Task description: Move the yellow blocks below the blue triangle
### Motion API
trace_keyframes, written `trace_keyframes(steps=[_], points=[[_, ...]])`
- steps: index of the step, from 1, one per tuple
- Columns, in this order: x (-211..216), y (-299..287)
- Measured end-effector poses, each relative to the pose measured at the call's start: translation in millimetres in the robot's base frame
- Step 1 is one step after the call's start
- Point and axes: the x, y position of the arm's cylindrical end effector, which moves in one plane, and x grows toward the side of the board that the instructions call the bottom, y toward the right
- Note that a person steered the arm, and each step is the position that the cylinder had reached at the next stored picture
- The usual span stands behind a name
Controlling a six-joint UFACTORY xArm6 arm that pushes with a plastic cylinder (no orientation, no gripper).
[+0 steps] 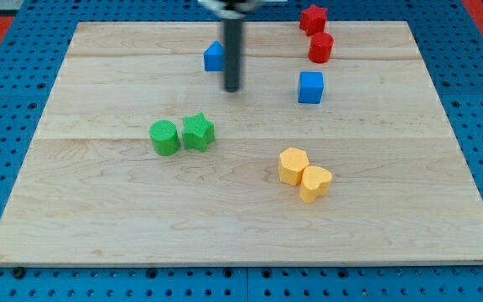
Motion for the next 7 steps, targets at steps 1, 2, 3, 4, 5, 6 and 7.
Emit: trace_keyframes(steps=[1, 2, 3, 4, 5, 6, 7], points=[[-47, -44], [-78, 1], [-80, 47], [-66, 49], [-31, 50], [-66, 49], [-59, 43]])
